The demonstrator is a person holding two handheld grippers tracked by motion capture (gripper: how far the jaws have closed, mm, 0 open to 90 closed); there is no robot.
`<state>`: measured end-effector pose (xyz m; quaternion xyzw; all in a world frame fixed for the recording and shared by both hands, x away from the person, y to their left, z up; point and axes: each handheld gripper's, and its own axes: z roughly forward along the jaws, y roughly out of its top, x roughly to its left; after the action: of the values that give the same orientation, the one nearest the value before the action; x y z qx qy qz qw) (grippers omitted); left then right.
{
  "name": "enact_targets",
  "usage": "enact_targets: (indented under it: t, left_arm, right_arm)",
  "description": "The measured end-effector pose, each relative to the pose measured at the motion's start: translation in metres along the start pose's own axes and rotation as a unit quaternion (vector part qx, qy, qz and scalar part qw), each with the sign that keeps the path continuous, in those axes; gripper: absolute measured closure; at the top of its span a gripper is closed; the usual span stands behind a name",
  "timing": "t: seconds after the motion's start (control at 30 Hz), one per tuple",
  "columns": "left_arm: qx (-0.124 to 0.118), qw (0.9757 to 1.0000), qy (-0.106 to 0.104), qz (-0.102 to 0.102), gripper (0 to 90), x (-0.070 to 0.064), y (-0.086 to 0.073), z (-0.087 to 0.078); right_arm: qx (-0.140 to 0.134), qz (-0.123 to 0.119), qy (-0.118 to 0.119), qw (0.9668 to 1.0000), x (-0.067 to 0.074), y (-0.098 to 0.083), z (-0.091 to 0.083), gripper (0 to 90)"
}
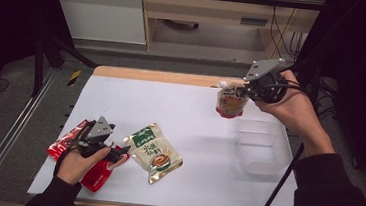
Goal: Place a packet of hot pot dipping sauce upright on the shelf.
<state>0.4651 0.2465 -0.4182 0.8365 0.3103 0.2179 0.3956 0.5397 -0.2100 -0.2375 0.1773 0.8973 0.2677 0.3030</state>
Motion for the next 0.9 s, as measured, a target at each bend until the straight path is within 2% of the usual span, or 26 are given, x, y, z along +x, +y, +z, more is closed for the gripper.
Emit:
enact_targets:
  t: [0.23, 0.5, 0.63, 0.9]
  left_arm:
    - [-0.009, 0.9999, 0.004, -0.010, 7.2, 0.002, -0.006, -0.004]
    - [-0.019, 0.9995, 0.012, -0.023, 7.1, 0.008, -0.010, -0.008]
    - [-0.017, 0.9994, 0.015, -0.026, 7.1, 0.011, -0.012, -0.008]
    - [-0.016, 0.9994, 0.016, -0.028, 7.1, 0.012, -0.013, -0.007]
  right_arm:
    - [0.007, 0.012, -0.010, 0.9998, -0.011, -0.017, 0.004, 87.9]
    - [0.024, 0.020, -0.015, 0.9994, -0.026, -0.048, 0.013, 87.9]
    - [0.026, 0.025, -0.020, 0.9991, -0.034, -0.059, 0.017, 87.9]
    - [0.031, 0.031, -0.022, 0.9988, -0.046, -0.072, 0.026, 87.8]
